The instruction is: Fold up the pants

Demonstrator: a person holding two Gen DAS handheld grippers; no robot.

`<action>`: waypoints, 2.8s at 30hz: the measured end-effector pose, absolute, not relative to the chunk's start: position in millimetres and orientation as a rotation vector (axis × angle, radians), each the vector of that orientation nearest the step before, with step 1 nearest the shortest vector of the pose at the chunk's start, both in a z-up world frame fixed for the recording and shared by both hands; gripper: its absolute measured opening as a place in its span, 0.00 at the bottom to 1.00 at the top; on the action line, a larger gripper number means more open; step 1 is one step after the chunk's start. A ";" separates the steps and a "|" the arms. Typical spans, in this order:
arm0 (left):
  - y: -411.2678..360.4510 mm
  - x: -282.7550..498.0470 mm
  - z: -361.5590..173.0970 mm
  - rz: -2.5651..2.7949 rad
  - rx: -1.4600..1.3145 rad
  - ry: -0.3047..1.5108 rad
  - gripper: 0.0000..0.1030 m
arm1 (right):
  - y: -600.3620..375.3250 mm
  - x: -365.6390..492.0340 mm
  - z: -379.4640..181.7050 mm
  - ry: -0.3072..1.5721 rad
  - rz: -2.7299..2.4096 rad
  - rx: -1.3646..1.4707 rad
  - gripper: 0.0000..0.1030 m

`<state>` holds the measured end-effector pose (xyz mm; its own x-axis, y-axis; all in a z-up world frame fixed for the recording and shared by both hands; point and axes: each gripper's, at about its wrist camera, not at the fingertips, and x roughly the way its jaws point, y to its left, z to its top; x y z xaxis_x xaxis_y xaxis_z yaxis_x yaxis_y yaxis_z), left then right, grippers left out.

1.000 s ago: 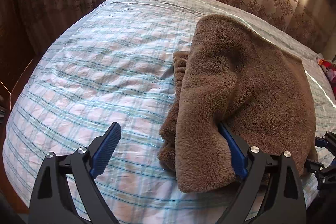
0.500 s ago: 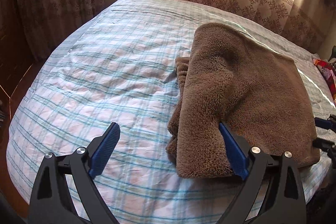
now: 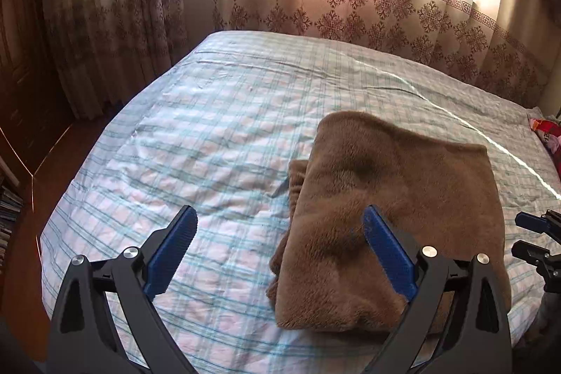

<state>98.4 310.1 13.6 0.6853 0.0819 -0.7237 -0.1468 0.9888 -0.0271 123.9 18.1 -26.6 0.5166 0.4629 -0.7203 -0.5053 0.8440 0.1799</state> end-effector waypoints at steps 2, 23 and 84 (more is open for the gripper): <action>294.2 111.7 22.7 0.071 -0.095 0.803 0.94 | 17.6 138.5 -26.1 0.845 0.547 -0.037 0.59; 309.7 223.1 -71.0 -0.016 -0.340 0.956 0.49 | 42.6 231.0 -92.7 0.960 0.458 -0.038 0.60; 220.0 23.3 10.7 0.354 0.077 0.817 0.98 | -7.1 35.7 -31.9 0.851 0.557 -0.147 0.89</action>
<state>23.3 220.0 10.7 0.6289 0.3385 -0.6999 -0.2793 0.9385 0.2029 35.7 -7.1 -31.9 0.5267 0.4072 -0.7462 -0.5216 0.8479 0.0946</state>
